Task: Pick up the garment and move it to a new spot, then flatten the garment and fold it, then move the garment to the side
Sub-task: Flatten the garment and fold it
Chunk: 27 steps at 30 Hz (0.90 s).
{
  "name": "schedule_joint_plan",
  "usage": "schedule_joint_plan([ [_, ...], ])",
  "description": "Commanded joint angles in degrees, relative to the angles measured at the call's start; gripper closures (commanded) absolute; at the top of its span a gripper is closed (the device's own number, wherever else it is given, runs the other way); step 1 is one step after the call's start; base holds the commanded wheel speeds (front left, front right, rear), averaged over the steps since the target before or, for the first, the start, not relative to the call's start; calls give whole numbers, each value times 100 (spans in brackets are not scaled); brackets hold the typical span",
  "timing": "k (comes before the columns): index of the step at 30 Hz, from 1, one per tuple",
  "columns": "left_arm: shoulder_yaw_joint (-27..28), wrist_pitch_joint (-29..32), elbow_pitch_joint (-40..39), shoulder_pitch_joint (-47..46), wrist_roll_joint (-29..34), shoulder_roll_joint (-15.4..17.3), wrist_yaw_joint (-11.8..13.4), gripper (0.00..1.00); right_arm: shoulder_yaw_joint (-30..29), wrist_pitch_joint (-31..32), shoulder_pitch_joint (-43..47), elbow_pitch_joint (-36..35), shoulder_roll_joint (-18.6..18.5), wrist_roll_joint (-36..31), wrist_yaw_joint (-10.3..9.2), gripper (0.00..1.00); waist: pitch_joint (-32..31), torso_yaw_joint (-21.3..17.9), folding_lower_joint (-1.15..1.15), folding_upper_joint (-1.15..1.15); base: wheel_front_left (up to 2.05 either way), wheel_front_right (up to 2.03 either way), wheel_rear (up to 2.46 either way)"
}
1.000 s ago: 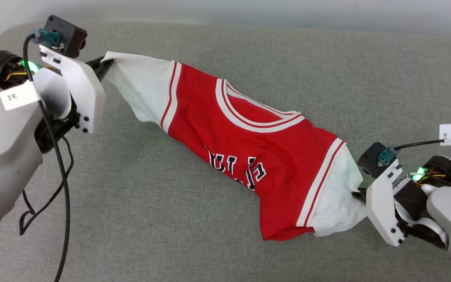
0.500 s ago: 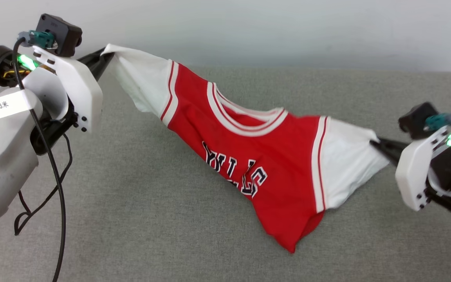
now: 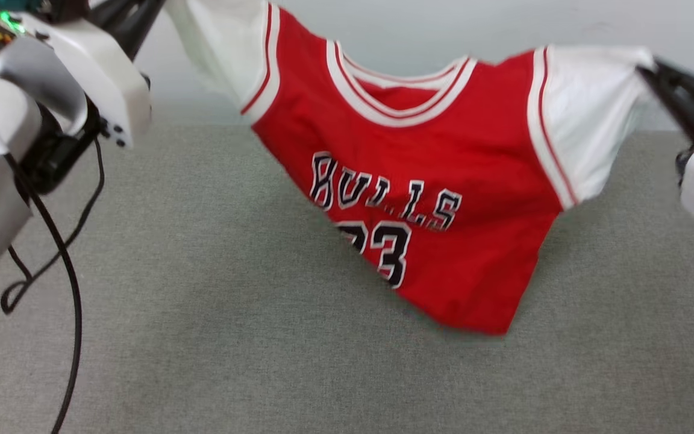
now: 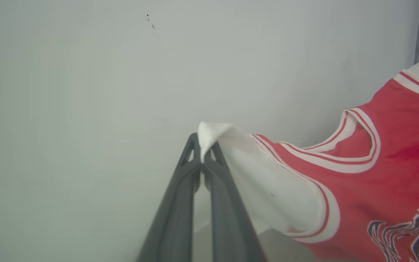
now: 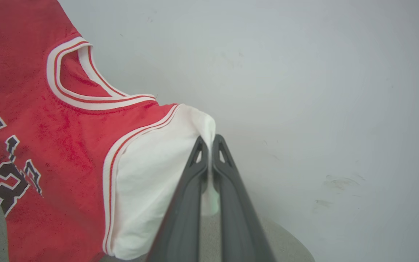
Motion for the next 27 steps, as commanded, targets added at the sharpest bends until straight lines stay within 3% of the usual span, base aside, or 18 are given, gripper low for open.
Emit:
schedule_joint_plan([
  [1, 60, -12, -91, -137, 43, 43, 45, 100, -136, 20, -121, -90, 64, -68, -10, 100, 15, 1, 0, 0, 0, 0, 0],
  [9, 390, -80, -564, -835, 182, 60, 240, 100, -985, 179, -753, -615, 452, -589, -10, 100, 327, -8, 0, 0, 0, 0, 0],
  [14, 580, -102, -559, -1331, 250, -46, 275, 100, -1207, 275, -1411, -647, 675, -893, -10, 100, 695, -44, 0, 0, 0, 0, 0],
  [27, 975, -417, 670, -3033, 533, -568, -14, 100, -994, 139, -4045, 665, 1189, -1702, -10, 100, 2230, -161, 0, 0, 0, 0, 0],
])
